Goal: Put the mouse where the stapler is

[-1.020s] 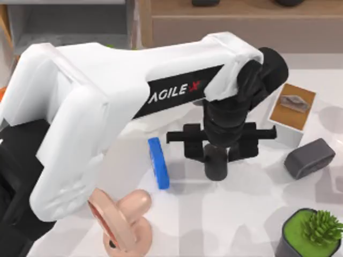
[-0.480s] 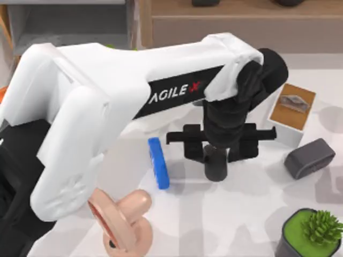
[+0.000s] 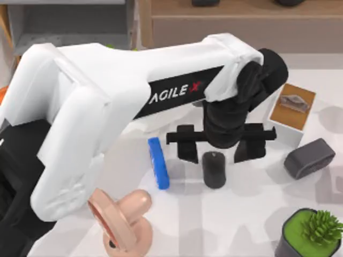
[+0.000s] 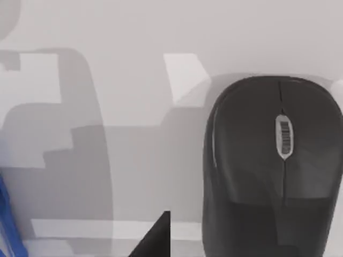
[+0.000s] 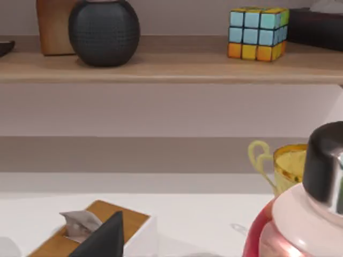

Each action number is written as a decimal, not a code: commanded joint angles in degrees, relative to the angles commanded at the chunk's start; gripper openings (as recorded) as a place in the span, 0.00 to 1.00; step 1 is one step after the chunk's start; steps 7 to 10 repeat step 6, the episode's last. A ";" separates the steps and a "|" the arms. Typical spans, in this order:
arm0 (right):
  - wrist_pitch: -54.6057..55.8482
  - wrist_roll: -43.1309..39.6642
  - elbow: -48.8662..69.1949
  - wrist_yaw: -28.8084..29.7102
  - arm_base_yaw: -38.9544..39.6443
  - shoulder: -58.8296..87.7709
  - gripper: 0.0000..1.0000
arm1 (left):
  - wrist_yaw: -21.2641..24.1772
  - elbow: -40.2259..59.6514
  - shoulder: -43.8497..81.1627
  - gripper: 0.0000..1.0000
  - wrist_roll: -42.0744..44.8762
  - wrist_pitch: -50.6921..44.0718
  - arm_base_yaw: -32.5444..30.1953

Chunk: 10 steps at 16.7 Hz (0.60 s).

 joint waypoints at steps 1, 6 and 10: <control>0.00 0.00 0.00 0.00 0.00 0.00 1.00 | 0.00 0.00 0.00 1.00 0.00 0.00 0.00; 0.00 0.00 0.00 0.00 0.00 0.00 1.00 | 0.00 0.00 0.00 1.00 0.00 0.00 0.00; 0.00 0.00 0.00 0.00 0.00 0.00 1.00 | 0.00 0.00 0.00 1.00 0.00 0.00 0.00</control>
